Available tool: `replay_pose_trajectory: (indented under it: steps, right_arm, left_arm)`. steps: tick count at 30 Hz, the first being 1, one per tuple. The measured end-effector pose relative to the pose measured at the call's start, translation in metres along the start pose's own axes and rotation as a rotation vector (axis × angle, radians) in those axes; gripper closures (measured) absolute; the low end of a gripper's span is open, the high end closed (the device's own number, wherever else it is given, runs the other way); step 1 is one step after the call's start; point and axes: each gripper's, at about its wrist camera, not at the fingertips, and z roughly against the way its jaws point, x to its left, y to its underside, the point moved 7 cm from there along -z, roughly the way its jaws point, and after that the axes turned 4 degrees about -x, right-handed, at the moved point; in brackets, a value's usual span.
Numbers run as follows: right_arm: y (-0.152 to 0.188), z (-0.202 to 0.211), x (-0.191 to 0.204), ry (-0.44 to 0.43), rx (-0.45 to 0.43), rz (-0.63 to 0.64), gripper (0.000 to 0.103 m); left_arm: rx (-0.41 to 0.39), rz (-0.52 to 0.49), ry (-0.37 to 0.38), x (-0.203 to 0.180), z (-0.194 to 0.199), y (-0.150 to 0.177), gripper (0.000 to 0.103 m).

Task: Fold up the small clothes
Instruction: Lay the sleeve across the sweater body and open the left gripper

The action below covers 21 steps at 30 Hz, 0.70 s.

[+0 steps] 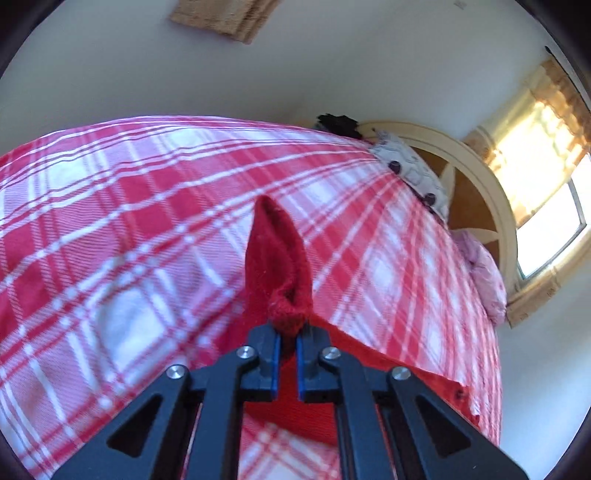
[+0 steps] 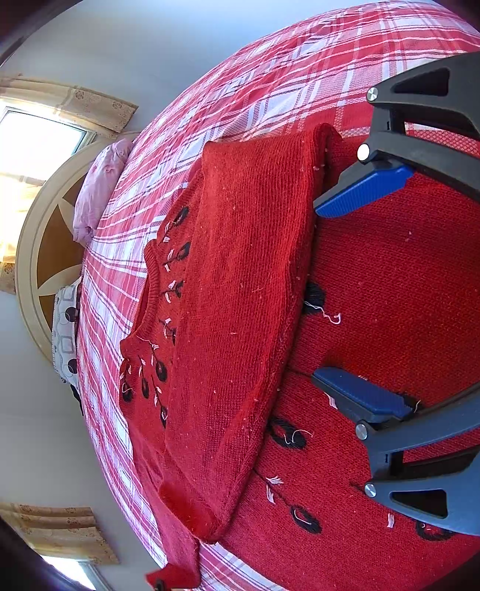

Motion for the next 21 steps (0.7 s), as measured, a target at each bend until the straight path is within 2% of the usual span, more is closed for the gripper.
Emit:
replay_pose_trajectory:
  steps: [8, 14, 21]
  right_arm:
    - [0.0, 0.0, -0.002, -0.013, -0.001, -0.016, 0.019]
    - [0.0, -0.001, -0.003, -0.02, -0.002, -0.024, 0.019]
    - [0.001, -0.001, -0.004, -0.028, -0.003, -0.033, 0.019]
  left_arm:
    - [0.045, -0.096, 0.133, -0.082, 0.009, 0.031, 0.097]
    - [0.081, -0.142, 0.201, -0.128, 0.009, 0.052, 0.097]
    - [0.138, -0.188, 0.302, -0.188, 0.011, 0.092, 0.097]
